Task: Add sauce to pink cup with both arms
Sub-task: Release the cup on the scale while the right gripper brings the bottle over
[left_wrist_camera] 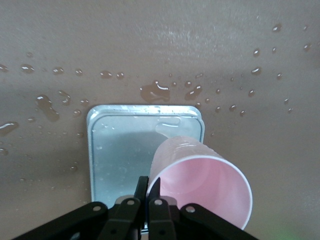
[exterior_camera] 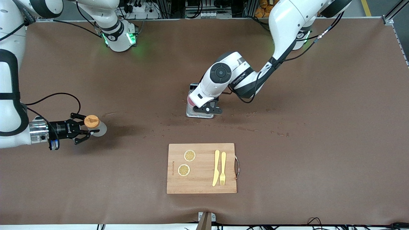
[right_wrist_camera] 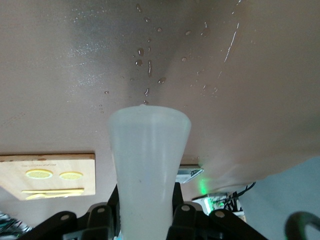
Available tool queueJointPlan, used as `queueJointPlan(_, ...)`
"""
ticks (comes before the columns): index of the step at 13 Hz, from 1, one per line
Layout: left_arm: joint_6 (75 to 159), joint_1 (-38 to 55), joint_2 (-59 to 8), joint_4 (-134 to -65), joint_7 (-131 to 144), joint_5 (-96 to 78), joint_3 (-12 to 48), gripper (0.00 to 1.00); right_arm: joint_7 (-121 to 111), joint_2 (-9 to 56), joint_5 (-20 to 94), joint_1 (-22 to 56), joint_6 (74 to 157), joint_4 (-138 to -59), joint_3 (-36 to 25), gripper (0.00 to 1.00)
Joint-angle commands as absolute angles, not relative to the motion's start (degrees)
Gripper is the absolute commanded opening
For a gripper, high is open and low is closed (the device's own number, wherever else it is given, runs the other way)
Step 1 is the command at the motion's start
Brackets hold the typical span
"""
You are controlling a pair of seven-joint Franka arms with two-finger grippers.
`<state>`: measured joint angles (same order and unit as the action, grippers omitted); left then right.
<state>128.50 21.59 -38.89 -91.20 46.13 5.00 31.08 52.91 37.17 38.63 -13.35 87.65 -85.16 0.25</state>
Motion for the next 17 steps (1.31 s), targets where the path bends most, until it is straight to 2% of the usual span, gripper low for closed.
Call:
queueJointPlan(1, 128.1, 22.2, -40.2, -90.1, 47.3, 7.6, 30.7, 0.00, 57.7, 33.5, 35.0, -10.4, 88.4, -86.0, -0.2, 0.25)
queueJointPlan(3, 127.7, 22.3, -40.3, -90.1, 47.1, 7.6, 30.7, 0.00, 62.6, 31.8, 31.8, -7.5, 90.6, -86.0, -0.2, 0.25)
queueJointPlan(4, 127.7, 22.3, -40.3, -90.3, 47.1, 7.5, 30.7, 0.58, 64.3, 31.4, 30.6, -6.3, 90.7, -86.0, -0.2, 0.25)
queueJointPlan(5, 127.7, 22.4, -40.5, -90.4, 46.9, 7.7, 30.7, 1.00, 65.4, 30.9, 29.9, -5.5, 90.8, -86.0, -0.2, 0.25)
queueJointPlan(8, 127.3, 22.1, -39.8, -90.8, 47.2, 8.0, 30.6, 1.00, 68.9, 29.9, 28.0, -3.3, 91.9, -85.9, -0.2, 0.25)
queueJointPlan(10, 123.9, 21.2, -38.0, -90.3, 47.0, 8.1, 30.6, 1.00, 74.3, 28.7, 24.3, 0.4, 93.6, -85.9, -0.2, 0.25)
queueJointPlan(17, 114.3, 9.2, -23.3, -90.3, 40.0, 8.8, 30.5, 1.00, 95.8, 26.0, 11.6, 14.2, 94.2, -85.4, 0.1, 0.25)
